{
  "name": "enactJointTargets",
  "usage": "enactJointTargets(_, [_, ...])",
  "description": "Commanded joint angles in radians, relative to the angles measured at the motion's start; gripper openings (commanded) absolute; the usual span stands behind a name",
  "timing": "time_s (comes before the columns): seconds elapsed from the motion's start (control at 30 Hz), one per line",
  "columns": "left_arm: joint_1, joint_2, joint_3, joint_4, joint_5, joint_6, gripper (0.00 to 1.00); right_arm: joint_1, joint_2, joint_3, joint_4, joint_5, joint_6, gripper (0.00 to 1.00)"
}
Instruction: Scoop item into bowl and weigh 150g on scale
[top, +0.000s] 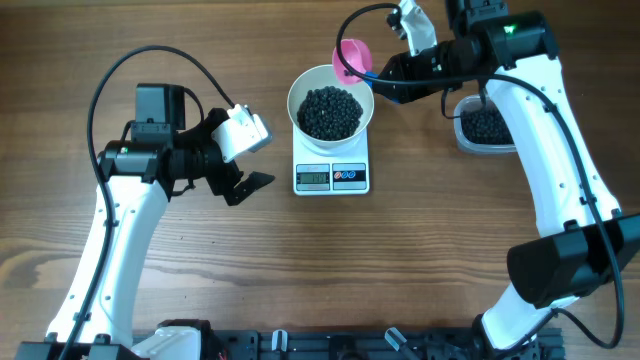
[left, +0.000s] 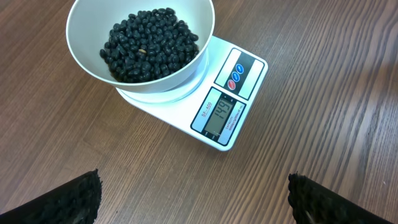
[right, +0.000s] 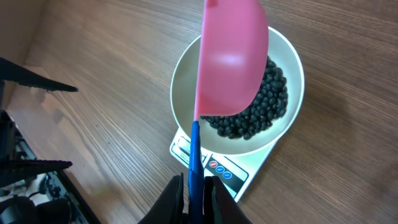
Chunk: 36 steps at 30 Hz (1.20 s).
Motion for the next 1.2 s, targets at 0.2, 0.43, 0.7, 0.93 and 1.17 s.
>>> enactJointTargets(0.2, [0.005, 0.006, -0.002, -0.001, 0.005, 0.02, 1.0, -0.001, -0.033, 0.028, -0.001, 0.017, 0.008, 0.04])
enactJointTargets(0.43, [0.005, 0.006, -0.002, -0.001, 0.005, 0.02, 1.0, 0.045, -0.033, 0.028, 0.0, 0.13, 0.028, 0.04])
enactJointTargets(0.7, [0.005, 0.006, -0.002, -0.001, 0.005, 0.02, 1.0, 0.171, -0.033, 0.028, 0.0, 0.417, 0.024, 0.04])
enactJointTargets(0.93, [0.005, 0.006, -0.002, -0.001, 0.005, 0.02, 1.0, 0.171, -0.033, 0.028, 0.008, 0.397, 0.0, 0.04])
enactJointTargets(1.17, [0.005, 0.006, -0.002, -0.001, 0.005, 0.02, 1.0, 0.203, -0.032, 0.027, 0.014, 0.383, -0.053, 0.04])
